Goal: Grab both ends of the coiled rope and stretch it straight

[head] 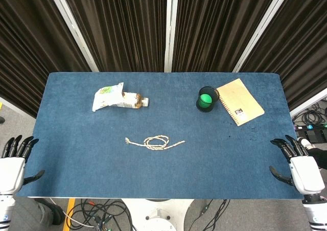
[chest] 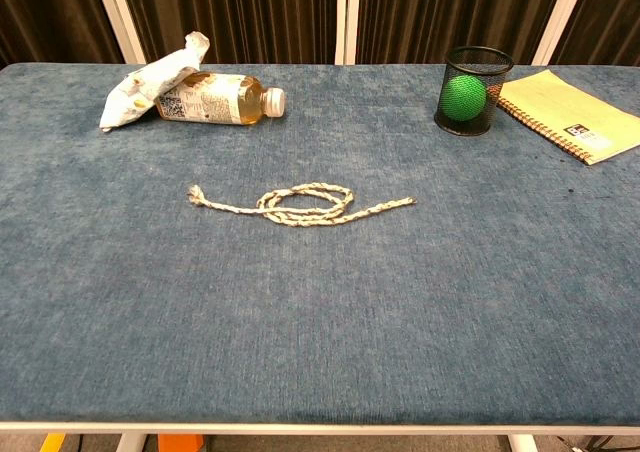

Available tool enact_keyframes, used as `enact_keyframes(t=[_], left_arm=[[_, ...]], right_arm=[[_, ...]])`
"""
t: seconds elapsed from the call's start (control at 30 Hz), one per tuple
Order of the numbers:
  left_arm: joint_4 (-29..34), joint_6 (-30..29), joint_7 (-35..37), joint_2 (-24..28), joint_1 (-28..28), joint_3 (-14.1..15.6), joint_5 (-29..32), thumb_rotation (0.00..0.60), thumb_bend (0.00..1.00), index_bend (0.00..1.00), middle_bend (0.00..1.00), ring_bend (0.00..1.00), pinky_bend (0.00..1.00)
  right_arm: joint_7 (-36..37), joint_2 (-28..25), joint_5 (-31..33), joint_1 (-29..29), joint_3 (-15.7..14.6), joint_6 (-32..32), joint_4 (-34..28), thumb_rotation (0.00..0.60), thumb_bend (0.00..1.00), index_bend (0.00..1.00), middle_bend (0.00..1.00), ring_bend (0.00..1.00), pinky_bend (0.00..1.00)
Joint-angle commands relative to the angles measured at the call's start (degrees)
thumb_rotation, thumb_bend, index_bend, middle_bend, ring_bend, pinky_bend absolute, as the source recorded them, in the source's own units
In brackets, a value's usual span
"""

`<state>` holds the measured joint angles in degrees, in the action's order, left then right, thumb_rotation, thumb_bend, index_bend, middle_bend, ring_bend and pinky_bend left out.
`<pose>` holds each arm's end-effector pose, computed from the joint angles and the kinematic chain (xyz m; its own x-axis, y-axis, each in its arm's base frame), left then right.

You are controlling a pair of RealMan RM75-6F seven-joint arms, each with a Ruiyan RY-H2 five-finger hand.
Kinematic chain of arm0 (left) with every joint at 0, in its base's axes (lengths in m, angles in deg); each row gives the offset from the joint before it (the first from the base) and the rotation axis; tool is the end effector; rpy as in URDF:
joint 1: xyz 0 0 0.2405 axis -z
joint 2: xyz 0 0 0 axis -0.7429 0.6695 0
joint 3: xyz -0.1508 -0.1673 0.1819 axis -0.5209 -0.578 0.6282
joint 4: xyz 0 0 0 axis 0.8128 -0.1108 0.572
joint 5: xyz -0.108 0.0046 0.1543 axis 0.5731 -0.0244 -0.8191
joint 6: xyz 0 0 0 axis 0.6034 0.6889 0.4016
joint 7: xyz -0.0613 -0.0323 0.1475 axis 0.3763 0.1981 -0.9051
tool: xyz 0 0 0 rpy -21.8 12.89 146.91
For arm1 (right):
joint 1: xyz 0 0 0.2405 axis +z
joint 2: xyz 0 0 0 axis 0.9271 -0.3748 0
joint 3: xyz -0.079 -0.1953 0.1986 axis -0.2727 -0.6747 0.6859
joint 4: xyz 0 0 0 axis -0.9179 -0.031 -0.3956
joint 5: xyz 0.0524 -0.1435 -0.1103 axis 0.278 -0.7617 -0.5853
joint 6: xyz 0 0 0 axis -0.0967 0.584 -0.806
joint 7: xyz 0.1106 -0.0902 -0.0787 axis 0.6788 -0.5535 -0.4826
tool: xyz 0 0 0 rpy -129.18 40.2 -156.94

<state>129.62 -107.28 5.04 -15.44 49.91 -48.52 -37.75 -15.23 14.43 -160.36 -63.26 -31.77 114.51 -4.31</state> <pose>-0.3320 0.1781 0.1839 0.4724 -0.0228 0.8811 0.8814 0.0111 -0.4722 -0.3162 -0.1932 0.2050 0.3038 -0.0034 0.9527 -0.9445 -0.1324 0.3007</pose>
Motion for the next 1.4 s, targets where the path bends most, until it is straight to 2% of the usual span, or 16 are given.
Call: enact_keyframes(t=[0.03,0.23,0.53,0.77,0.97,1.2,1.4], left_arm=[[0.1,0.1,-0.1,0.0,0.1,-0.1,0.0,0.600,0.02,0.16,0.12,0.01,0.03],[0.5,0.8,-0.2,0.3,0.7,-0.5,0.1,0.600,0.02,0.16,0.12,0.01,0.03],[0.9,1.5,-0.3,0.9,1.3,-1.0,0.4,0.600,0.02,0.17,0.12,0.01,0.03],[0.6,2.8,0.0,0.8,2.1,-1.0,0.5,0.600,0.02,0.17,0.12,0.01,0.03],[0.3,3.8,0.3,0.8,2.8,-1.3,0.8,0.600,0.02,0.17,0.12,0.01,0.03],[-0.3,4.8,1.1,0.7,3.3,-1.3,1.4,0.600,0.02,0.17,0.12,0.01,0.03],[-1.0,4.9,2.1,0.3,3.2,-1.1,1.7,0.600,0.02,0.17,0.12,0.01,0.03]], right_arm=[[0.3,0.0,-0.2,0.1,0.0,0.0,0.1,0.600,0.18,0.21,0.20,0.08,0.15],[2.2,0.2,-3.1,3.9,0.7,-3.1,-0.6,0.600,0.18,0.21,0.21,0.08,0.15],[2.9,2.5,-3.4,18.3,6.0,-18.1,-2.7,0.600,0.21,0.28,0.24,0.09,0.15],[0.3,10.0,2.3,30.9,10.2,-33.5,0.8,0.600,0.22,0.35,0.24,0.09,0.16],[-4.9,18.3,6.3,38.4,10.8,-42.1,7.0,0.600,0.22,0.39,0.23,0.09,0.16],[-10.3,27.3,9.0,42.3,10.0,-44.4,15.0,0.600,0.24,0.42,0.22,0.08,0.15],[-11.8,31.4,9.5,42.6,8.3,-43.1,19.2,0.600,0.26,0.43,0.21,0.06,0.12]])
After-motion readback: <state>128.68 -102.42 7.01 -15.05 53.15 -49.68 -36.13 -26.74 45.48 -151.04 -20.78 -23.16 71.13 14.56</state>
